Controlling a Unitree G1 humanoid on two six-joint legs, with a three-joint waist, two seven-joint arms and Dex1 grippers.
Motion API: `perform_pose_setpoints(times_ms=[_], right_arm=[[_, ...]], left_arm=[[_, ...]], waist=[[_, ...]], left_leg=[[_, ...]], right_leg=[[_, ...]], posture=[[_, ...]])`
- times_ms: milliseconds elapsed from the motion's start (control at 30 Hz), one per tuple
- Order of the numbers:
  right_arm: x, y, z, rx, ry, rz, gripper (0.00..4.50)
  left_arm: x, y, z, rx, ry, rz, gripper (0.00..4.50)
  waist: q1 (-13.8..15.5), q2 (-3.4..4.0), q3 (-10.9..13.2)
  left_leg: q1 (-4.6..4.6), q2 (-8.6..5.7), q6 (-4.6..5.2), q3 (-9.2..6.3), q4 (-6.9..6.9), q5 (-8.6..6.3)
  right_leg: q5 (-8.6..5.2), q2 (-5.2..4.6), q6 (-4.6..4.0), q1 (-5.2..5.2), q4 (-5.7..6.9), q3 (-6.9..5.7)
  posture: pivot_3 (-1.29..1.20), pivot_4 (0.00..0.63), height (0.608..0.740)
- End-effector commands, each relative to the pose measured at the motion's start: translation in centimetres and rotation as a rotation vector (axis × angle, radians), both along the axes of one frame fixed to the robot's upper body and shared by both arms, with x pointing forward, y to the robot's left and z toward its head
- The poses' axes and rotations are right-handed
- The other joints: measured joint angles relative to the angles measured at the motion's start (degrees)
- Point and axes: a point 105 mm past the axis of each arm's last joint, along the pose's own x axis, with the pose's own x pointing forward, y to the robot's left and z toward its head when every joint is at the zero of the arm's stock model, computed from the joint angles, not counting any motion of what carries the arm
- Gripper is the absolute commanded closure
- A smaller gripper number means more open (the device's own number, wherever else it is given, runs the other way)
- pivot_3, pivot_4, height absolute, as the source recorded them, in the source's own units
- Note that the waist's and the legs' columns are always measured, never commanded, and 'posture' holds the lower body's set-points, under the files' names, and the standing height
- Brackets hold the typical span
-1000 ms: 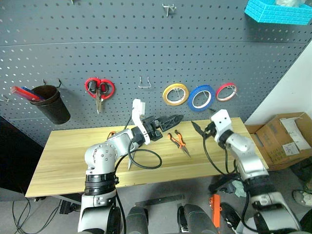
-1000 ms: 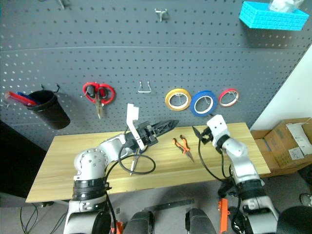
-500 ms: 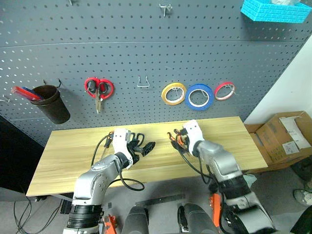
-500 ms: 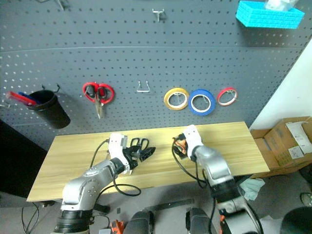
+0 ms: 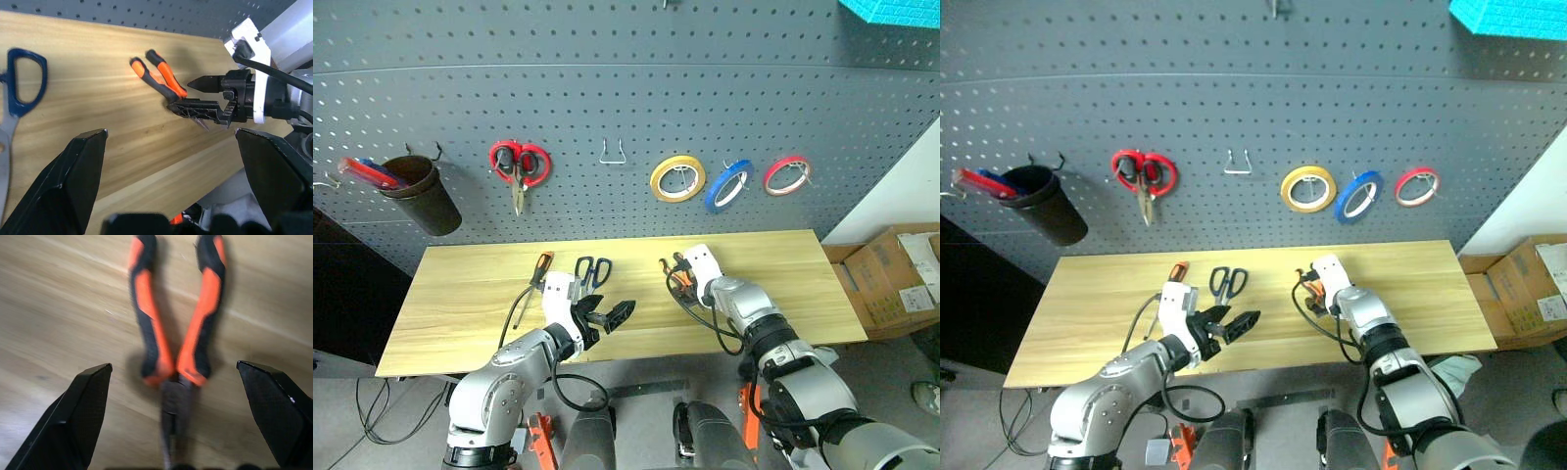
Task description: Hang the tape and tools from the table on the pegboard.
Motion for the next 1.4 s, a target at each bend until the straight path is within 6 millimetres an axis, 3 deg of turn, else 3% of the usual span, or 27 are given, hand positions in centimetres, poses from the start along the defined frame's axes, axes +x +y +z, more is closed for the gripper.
perform_pose_setpoints(times_ms=[33,300,400,600,867,967,1133,1300,1400], right_arm=[[0.7,0.5,0.6,0.015,-0.024,0.01,0.05],[0.6,1.4,-0.3,-0.01,0.041,0.046,0.05],[0.6,1.0,-0.4,0.001,0.062,0.032,0.64],[0.4,0.4,-0.6,-0.035,0.053,0.06,2.69],[-0.6,0.2,0.8,-0.011,-0.036,0.15,2.77],[-3.1,0.4,3.2,0.07,-0.104,0.2,2.77],[-7.5,1.9,11.2,0.378,-0.329,0.199,2.77],[-8.8,4.7,17.9,0.649,-0.523,0.224,2.77],[-7.6,6.9,21.8,0.721,-0.689,0.248,2.77]], left_arm=[[0.1,-0.7,1.3,-0.019,-0.043,-0.021,0.0],[0.1,-0.8,1.8,-0.024,-0.043,-0.036,0.0],[-0.1,-0.8,1.9,-0.022,-0.041,-0.04,0.0],[0.1,-0.7,2.1,-0.024,-0.044,-0.041,0.0],[0.7,-1.0,2.8,-0.032,-0.077,-0.048,0.0],[0.1,-0.7,3.9,-0.056,-0.117,-0.056,0.0],[-2.4,1.0,6.6,-0.203,-0.125,-0.066,0.0],[-2.8,3.4,8.2,-0.304,-0.124,-0.009,0.0],[-1.6,4.5,9.5,-0.37,-0.168,0.052,0.0]], waist=[[0.01,0.02,0.24],[0.06,-0.01,1.19],[0.09,-0.02,1.24],[0.08,-0.01,1.26],[0.38,-0.01,1.26],[0.73,-0.01,1.25],[0.28,-0.01,1.23],[0.43,-0.15,0.81],[0.62,-0.17,0.56]], left_leg=[[-0.08,0.0,0.0,-0.01,-0.02,0.0],[-0.12,0.02,0.0,-0.05,-0.1,0.0],[-0.13,0.01,0.0,-0.04,-0.12,0.0],[-0.13,0.03,0.0,-0.05,-0.19,-0.01],[-0.24,0.02,-0.01,-0.13,-0.32,-0.01],[-0.42,0.0,-0.03,-0.14,-0.54,-0.02],[-1.25,0.06,-0.23,-0.05,-0.5,-0.13],[-1.14,0.1,-0.26,-0.35,-0.49,-0.13],[-1.13,0.09,-0.27,-0.4,-0.25,-0.13]], right_leg=[[0.06,0.0,0.1,-0.07,0.0,-0.01],[0.11,0.01,0.23,-0.09,-0.11,-0.06],[0.11,-0.01,0.23,-0.09,-0.16,-0.06],[-0.05,-0.01,-0.02,-0.09,-0.2,-0.06],[0.03,-0.03,0.2,-0.08,-0.44,-0.08],[0.1,-0.03,0.33,-0.13,-0.77,-0.12],[-0.01,-0.06,0.59,-1.14,-0.62,-0.07],[-0.03,0.01,0.61,-1.02,-0.55,-0.41],[0.06,0.01,0.58,-0.93,-0.53,-0.46]], posture=[[0.27,0.282,0.74],[0.27,0.292,0.74],[0.27,0.292,0.74],[0.26,0.28,0.74],[0.25,0.255,0.74],[0.24,0.241,0.74],[0.24,0.196,0.74],[0.25,0.154,0.74],[0.26,0.133,0.74]])
